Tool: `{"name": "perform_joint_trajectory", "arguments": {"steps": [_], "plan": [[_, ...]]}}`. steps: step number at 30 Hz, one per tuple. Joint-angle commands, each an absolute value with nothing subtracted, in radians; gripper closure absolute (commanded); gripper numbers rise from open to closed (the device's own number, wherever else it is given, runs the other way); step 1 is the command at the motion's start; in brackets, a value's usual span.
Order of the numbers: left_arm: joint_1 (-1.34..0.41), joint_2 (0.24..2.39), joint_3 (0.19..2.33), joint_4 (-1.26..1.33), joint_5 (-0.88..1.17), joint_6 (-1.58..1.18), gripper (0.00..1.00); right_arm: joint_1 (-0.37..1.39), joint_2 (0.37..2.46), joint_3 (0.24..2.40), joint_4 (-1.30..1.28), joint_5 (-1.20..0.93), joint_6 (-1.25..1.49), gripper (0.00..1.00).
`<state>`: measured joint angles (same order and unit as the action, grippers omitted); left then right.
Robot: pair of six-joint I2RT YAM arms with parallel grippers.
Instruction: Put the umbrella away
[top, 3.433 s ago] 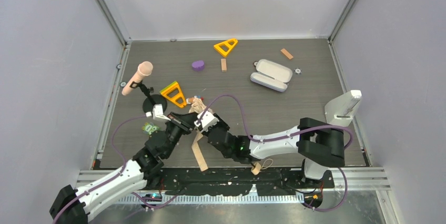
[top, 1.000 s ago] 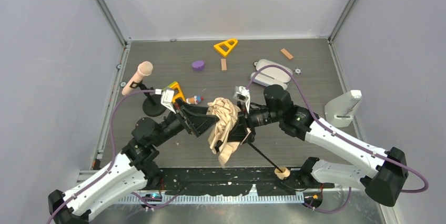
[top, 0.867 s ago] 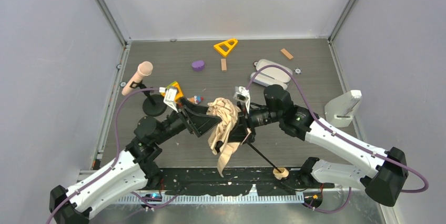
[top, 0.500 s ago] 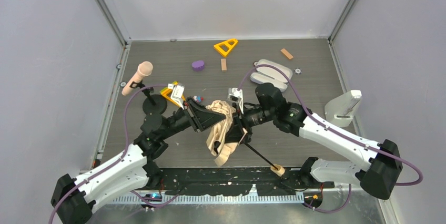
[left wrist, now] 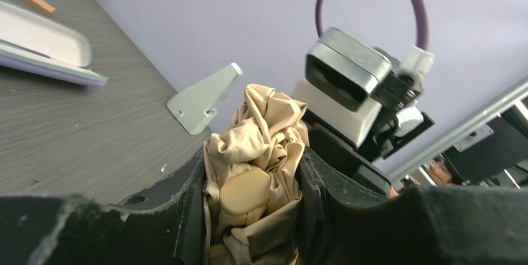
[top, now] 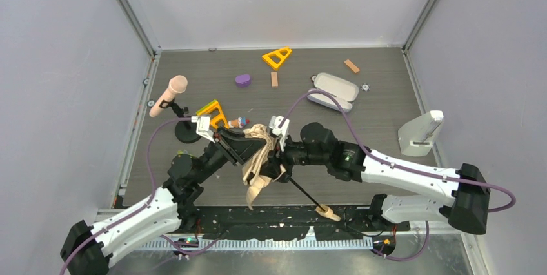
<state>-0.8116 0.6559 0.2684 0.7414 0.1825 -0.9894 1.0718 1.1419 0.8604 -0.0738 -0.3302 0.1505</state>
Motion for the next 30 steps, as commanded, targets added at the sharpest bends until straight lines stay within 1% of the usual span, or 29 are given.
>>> {"name": "perform_joint_trajectory", "arguments": {"steps": [1,3,6,9,11,13,14,17,20,22,23,25,26,28,29,30], "plan": [[-0.845,0.625,0.253,0.871,0.089,-1.082,1.0,1.126,1.219,0.811,0.263,-0.022,0.052,0.35],[-0.845,0.607,0.241,0.88,0.059,-1.101,1.0,1.141,1.269,0.795,0.321,0.078,-0.005,0.32],[-0.845,0.576,0.219,0.884,0.025,-1.118,1.0,1.154,1.367,0.804,0.395,0.127,-0.061,0.28],[-0.847,0.544,0.203,0.873,0.009,-1.131,1.0,1.167,1.456,0.845,0.422,0.189,-0.09,0.27],[-0.851,0.527,0.191,0.872,-0.036,-1.138,1.0,1.173,1.521,0.876,0.433,0.225,-0.088,0.26],[-0.855,0.509,0.179,0.864,-0.058,-1.143,1.0,1.179,1.574,0.9,0.451,0.26,-0.082,0.22],[-0.858,0.499,0.178,0.854,-0.066,-1.142,1.0,1.183,1.605,0.909,0.46,0.27,-0.082,0.19],[-0.861,0.476,0.181,0.822,-0.081,-1.134,1.0,1.192,1.667,0.955,0.46,0.325,-0.096,0.16],[-0.861,0.46,0.187,0.81,-0.089,-1.129,1.0,1.207,1.735,1.002,0.416,0.365,-0.114,0.1],[-0.862,0.45,0.195,0.8,-0.093,-1.123,1.0,1.212,1.768,1.013,0.397,0.389,-0.117,0.08],[-0.862,0.447,0.2,0.797,-0.095,-1.118,1.0,1.213,1.787,1.017,0.38,0.403,-0.11,0.05],[-0.862,0.44,0.214,0.788,-0.097,-1.105,1.0,1.216,1.815,1.033,0.333,0.432,-0.089,0.04],[-0.862,0.436,0.223,0.781,-0.095,-1.095,1.0,1.217,1.822,1.039,0.318,0.458,-0.063,0.05],[-0.862,0.426,0.242,0.76,-0.092,-1.072,1.0,1.218,1.829,1.035,0.286,0.492,-0.02,0.18],[-0.862,0.419,0.248,0.746,-0.093,-1.062,1.0,1.218,1.821,1.031,0.274,0.503,-0.011,0.31],[-0.862,0.411,0.253,0.732,-0.094,-1.052,1.0,1.218,1.815,1.019,0.27,0.522,0.022,0.38]]}}
